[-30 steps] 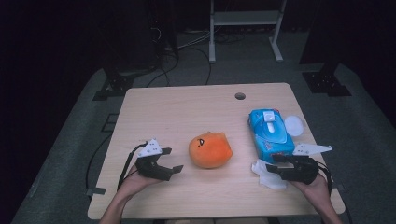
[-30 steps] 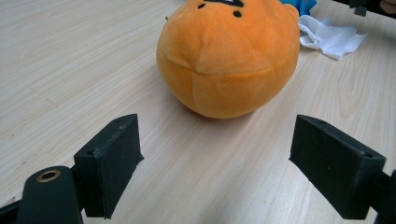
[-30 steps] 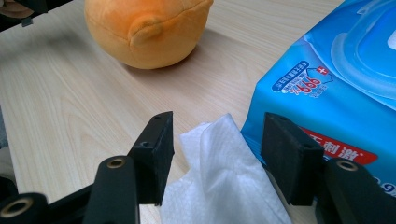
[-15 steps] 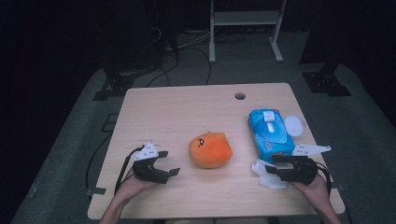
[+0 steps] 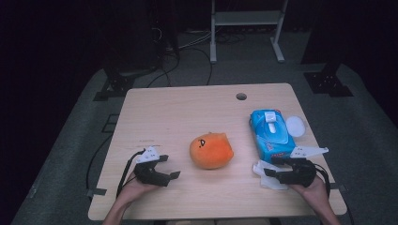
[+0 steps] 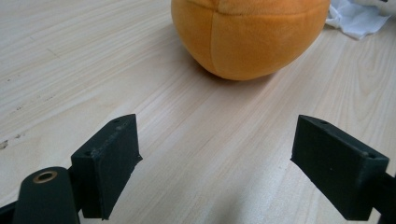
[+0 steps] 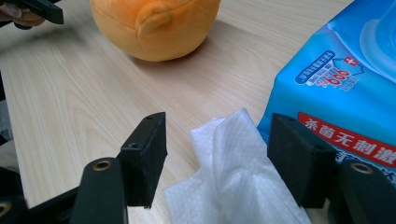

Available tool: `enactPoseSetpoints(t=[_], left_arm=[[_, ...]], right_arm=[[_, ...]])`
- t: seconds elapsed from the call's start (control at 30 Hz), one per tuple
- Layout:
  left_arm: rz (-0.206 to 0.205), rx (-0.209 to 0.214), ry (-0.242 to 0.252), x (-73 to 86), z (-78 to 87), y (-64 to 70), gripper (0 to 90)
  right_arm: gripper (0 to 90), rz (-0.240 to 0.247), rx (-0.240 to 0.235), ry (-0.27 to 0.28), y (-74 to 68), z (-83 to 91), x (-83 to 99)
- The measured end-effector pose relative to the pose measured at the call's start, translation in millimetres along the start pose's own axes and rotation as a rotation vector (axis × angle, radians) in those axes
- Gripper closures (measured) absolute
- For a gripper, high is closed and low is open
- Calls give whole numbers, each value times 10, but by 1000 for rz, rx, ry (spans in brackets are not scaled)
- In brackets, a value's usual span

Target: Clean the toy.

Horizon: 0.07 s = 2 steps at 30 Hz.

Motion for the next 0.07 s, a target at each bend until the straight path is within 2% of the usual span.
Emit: enactPoseSetpoints(t=[0.07], left_arm=[[-13,-7,-12,7,-22,6,141]], right_arm=[[355,-3,-4,0,0,-16,3]])
Point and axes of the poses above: each handheld gripper's, and its own axes: z roughly backward along the jaws, x roughly out of its underside, y roughly to its right, the point moved 2 cm from there along -z, roughly forward along the jaws, and after that the axes turned 14 degrees about -x, right-handed, at the moved point
